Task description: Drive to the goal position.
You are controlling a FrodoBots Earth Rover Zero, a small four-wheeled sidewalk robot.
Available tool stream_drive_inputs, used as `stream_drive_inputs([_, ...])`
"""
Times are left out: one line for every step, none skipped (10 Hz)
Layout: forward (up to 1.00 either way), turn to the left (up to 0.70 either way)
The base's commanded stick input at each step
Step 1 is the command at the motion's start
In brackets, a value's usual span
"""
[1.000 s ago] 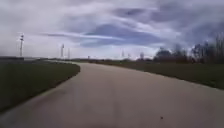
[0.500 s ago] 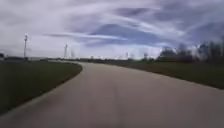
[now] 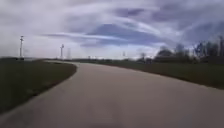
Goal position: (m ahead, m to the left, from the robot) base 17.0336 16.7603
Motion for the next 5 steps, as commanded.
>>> stream_drive_inputs([1.00, 0.00])
stream_drive_inputs([1.00, 0.00])
stream_drive_inputs([1.00, 0.00])
stream_drive_inputs([1.00, 0.00])
stream_drive_inputs([1.00, 0.00])
